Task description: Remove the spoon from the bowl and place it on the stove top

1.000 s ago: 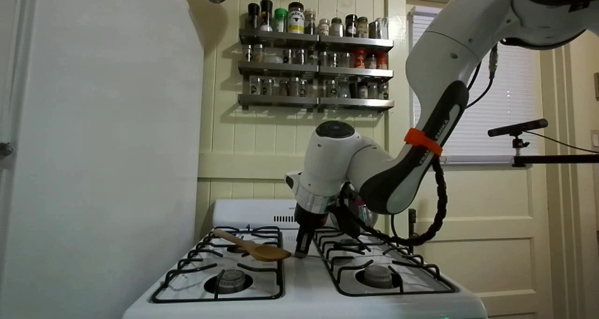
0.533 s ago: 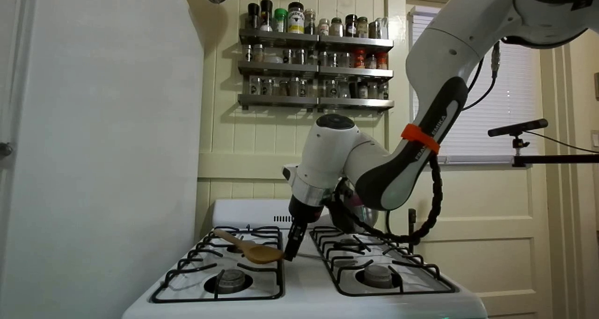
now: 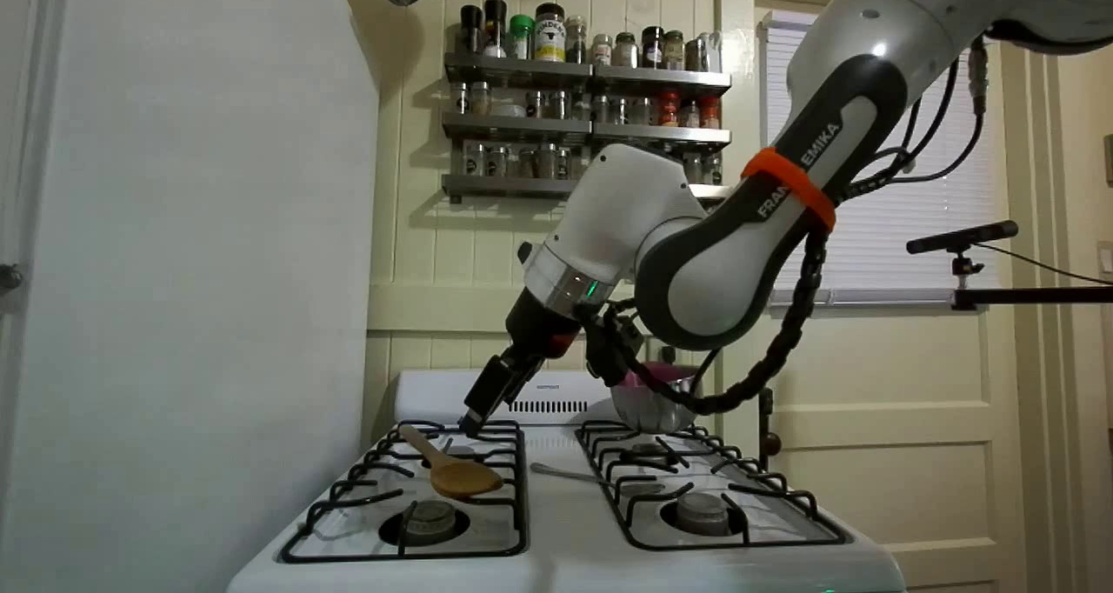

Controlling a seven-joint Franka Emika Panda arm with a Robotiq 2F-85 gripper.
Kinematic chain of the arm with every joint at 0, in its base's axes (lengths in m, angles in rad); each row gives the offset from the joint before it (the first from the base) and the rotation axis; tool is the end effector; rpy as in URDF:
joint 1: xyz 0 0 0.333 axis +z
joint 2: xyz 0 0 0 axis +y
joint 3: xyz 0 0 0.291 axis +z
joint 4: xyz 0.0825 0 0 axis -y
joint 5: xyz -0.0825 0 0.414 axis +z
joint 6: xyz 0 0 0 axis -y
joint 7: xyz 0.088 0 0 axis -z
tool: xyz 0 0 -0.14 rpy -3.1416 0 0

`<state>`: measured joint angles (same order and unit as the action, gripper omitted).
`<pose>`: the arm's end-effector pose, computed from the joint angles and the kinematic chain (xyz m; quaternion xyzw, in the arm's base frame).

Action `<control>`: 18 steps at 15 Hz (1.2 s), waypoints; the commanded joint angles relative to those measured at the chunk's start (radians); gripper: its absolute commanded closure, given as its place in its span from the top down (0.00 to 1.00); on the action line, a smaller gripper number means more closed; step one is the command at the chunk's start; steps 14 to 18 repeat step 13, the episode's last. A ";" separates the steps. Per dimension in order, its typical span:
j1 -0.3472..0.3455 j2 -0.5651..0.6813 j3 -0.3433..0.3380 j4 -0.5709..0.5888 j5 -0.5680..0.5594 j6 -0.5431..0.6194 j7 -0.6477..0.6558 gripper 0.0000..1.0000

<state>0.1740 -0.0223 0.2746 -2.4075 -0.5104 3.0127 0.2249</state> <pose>0.4964 0.2763 0.3129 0.8889 0.3303 0.3175 0.0063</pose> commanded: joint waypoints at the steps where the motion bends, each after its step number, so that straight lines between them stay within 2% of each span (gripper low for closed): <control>1: 0.113 -0.114 -0.019 -0.065 0.275 -0.013 -0.075 1.00; 5: 0.389 -0.239 -0.201 -0.031 0.588 -0.135 -0.216 1.00; 6: 0.425 -0.294 -0.232 -0.023 0.667 -0.201 -0.256 1.00; 7: 0.418 -0.346 -0.238 -0.020 0.709 -0.240 -0.271 1.00; 8: 0.346 -0.391 -0.184 0.000 0.722 -0.305 -0.248 1.00; 9: 0.307 -0.436 -0.172 0.015 0.693 -0.353 -0.217 1.00; 10: 0.316 -0.339 -0.154 0.021 0.702 -0.259 -0.253 1.00; 13: 0.282 -0.440 -0.157 0.028 0.700 -0.343 -0.249 1.00; 18: 0.282 -0.440 -0.157 0.028 0.700 -0.343 -0.249 1.00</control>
